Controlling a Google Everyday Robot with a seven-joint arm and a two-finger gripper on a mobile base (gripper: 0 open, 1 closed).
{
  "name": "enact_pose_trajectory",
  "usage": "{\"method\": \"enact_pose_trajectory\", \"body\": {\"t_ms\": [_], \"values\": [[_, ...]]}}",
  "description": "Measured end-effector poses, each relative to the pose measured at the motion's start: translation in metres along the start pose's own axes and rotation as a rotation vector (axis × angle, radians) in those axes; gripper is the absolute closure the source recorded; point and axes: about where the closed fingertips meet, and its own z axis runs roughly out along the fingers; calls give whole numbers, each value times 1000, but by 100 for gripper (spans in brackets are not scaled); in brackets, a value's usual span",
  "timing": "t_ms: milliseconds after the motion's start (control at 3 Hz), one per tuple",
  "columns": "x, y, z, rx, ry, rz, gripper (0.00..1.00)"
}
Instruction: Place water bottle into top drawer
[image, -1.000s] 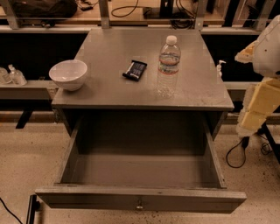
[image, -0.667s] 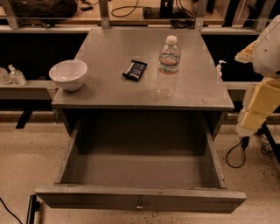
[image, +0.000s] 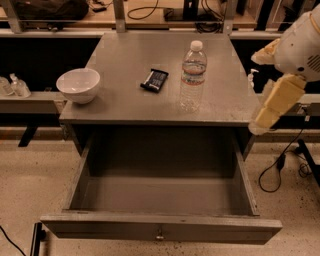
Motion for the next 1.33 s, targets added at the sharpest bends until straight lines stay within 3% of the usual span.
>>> {"method": "enact_pose_trajectory", "body": {"t_ms": [667, 1000, 1333], "values": [[-73, -75, 41, 74, -453, 42, 0], [-105, -94, 55, 97, -630, 76, 0], [-126, -101, 73, 74, -724, 119, 0]]}}
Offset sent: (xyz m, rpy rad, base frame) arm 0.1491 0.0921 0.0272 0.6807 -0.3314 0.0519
